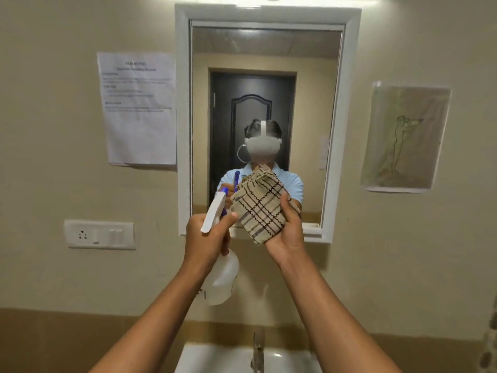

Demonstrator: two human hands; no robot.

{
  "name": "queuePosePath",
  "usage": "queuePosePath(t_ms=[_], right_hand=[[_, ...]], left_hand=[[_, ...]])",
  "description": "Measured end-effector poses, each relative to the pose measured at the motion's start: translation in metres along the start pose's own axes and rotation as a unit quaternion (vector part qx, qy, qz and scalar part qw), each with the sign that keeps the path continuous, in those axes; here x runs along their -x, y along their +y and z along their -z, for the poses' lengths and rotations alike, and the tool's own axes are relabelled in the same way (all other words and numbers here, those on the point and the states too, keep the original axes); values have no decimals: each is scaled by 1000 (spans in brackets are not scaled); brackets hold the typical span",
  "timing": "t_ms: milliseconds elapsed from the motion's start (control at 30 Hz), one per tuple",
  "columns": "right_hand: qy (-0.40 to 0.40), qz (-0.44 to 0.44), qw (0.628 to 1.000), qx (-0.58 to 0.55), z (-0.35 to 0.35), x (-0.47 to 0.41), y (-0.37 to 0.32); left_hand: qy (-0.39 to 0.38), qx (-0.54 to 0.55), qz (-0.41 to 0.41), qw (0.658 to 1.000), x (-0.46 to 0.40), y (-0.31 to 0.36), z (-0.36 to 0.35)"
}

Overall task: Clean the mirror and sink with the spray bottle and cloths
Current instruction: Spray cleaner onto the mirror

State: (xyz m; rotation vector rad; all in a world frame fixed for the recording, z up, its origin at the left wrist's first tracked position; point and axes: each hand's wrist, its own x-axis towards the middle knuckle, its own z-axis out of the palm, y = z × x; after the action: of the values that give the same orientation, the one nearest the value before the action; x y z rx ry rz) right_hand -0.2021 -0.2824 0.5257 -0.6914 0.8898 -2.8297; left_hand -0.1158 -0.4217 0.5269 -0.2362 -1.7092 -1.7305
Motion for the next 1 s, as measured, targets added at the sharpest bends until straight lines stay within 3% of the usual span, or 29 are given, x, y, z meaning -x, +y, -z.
queuePosePath(t_ms=[433,1000], right_hand=[[-23,43,999,14,-69,-55,-68],[-5,62,996,57,-73,-66,-64]], left_hand=[[-4,-51,-72,996,-64,64,-27],[-23,-197,-188,962,-61,66,-38]])
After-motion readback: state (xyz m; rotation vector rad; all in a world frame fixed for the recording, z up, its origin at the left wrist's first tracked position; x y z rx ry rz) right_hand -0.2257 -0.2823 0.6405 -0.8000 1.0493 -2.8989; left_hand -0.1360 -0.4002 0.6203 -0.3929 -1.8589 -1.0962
